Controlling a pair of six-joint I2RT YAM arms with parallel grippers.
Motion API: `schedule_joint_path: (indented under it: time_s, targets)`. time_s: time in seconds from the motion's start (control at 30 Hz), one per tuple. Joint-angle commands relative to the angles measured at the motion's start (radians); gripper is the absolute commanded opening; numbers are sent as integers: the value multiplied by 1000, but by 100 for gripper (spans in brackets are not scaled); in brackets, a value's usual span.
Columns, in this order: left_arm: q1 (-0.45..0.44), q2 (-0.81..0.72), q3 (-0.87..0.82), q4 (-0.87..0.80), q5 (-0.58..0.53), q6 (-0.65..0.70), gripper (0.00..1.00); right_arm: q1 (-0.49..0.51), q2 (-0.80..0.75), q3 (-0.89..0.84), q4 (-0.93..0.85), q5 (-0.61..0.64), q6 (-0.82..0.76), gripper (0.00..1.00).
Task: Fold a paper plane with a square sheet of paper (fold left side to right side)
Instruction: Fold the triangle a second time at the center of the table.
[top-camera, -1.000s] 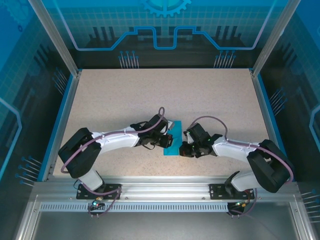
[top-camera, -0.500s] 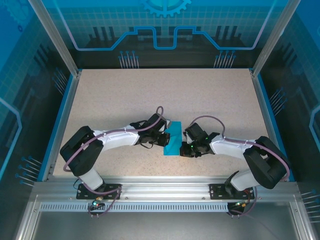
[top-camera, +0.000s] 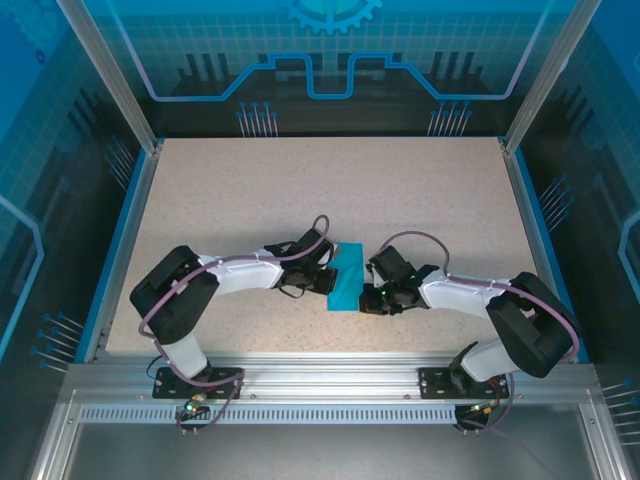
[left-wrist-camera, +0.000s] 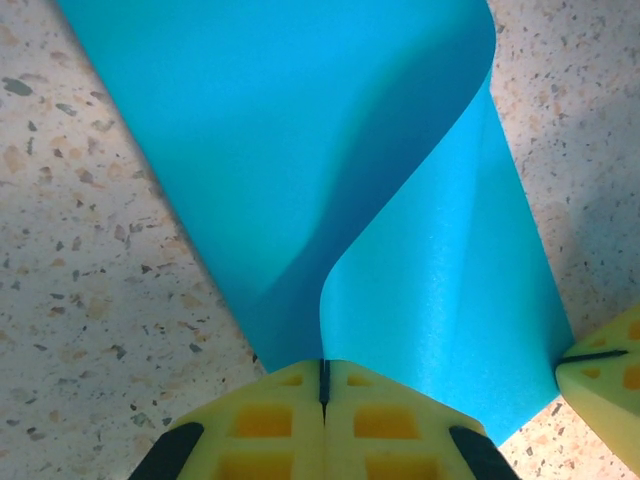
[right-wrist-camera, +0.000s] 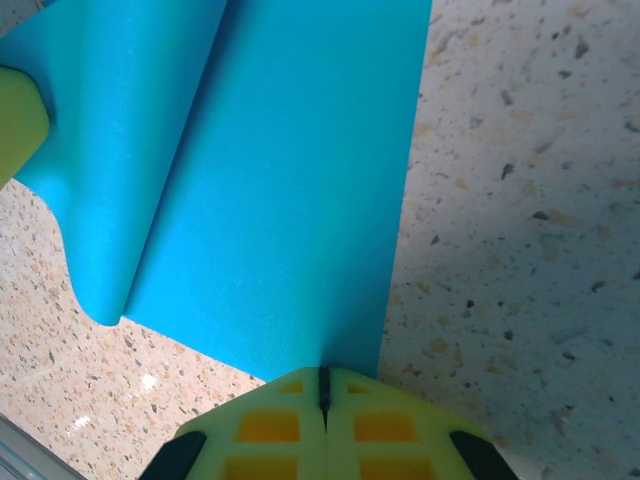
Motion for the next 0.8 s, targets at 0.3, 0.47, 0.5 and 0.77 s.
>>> schedule_joint_path:
  time_s: [0.3, 0.47, 0.5, 0.77]
  targets:
    - [12, 36, 55, -22, -18, 41, 2, 21, 29, 1, -70, 25, -2, 2]
    - [14, 46, 64, -25, -19, 48, 3, 22, 32, -1, -72, 26, -2, 2]
    - [13, 49, 66, -26, -20, 49, 3, 22, 32, -1, -72, 26, -3, 2]
    - [13, 62, 75, -32, -26, 55, 3, 22, 33, -5, -78, 28, -3, 2]
